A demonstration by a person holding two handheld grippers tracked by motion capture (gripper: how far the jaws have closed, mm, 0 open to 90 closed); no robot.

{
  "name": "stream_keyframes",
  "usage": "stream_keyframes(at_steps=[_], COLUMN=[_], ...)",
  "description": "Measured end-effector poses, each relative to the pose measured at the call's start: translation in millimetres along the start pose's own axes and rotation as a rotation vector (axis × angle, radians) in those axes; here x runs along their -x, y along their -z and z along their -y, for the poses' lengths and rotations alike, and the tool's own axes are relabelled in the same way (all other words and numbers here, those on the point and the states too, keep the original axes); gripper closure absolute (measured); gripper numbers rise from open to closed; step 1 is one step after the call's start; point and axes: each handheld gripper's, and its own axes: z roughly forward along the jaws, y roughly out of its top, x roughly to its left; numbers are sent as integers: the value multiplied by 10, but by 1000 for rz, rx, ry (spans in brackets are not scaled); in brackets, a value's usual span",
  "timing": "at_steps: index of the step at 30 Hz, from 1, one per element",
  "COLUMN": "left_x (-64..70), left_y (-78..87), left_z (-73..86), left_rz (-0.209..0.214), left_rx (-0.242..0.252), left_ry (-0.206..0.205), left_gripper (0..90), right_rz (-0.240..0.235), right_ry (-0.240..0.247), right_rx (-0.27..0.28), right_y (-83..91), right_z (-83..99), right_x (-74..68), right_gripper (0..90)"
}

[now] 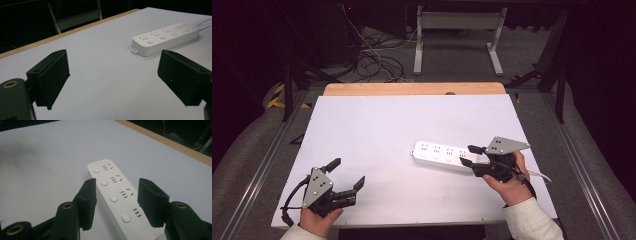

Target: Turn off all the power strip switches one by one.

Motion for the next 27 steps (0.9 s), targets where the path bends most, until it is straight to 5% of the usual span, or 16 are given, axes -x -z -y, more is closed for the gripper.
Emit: stream_keyframes(at_steps=[5,12,17,19,27], left_x=[-5,-1,1,-2,-3], left_y=[-2,-2,-2,0,1], left_z=[1,1,2,2,2], left_rz=[-4,-5,-10,-12,-14], left_rx=[1,0,-1,-1,-1], left_ry=[0,1,-3,-4,-5], left_gripper=[109,109,109,109,109], right_rz=[-23,-85,-75,-80,-51], right_ry=[-11,6,5,-39,-95], right_rx=[-3,-108,-198,-268,-393], right_y=[-43,-137,-229,-291,-545], right_z=[1,-107,-175,-189,-156], right_x=[23,51,71,101,240], right_gripper=[656,897,900,900,900])
